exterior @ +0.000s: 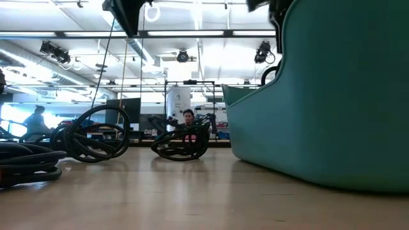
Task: Pick and place USB-C Cables
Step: Put the black charger cable into the green bin
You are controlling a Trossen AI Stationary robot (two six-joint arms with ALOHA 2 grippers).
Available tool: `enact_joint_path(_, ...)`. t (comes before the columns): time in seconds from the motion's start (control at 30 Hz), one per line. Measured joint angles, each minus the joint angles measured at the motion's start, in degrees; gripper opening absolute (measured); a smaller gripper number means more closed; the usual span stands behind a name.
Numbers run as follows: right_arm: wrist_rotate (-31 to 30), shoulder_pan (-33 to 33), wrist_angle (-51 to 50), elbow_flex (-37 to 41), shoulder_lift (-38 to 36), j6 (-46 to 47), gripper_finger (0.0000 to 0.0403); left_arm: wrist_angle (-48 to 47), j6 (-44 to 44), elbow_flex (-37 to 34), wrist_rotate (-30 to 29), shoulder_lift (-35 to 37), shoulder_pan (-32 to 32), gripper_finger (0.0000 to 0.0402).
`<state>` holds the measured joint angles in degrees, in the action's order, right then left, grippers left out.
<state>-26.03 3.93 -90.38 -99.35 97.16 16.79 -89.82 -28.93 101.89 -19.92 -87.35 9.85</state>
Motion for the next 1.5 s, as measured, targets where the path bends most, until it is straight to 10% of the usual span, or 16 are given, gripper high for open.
enact_joint_path(0.53, -4.5, -6.0, 2.4, 0.0, -25.4, 10.8, 0.0186, 16.3, -4.0, -25.5, 9.5, 6.1, -0.7, 0.013)
enact_joint_path(0.97, -4.4, -6.0, 3.3, 0.0, -28.7, 10.2, 0.0186, 31.5, -35.6, -41.4, 23.8, 7.7, -19.9, 0.013)
enact_joint_path(1.5, -4.3, -6.0, 11.6, 5.1, -26.7, 3.8, 0.0186, 42.5, -80.6, -41.6, 10.1, 4.7, -45.0, 0.0119)
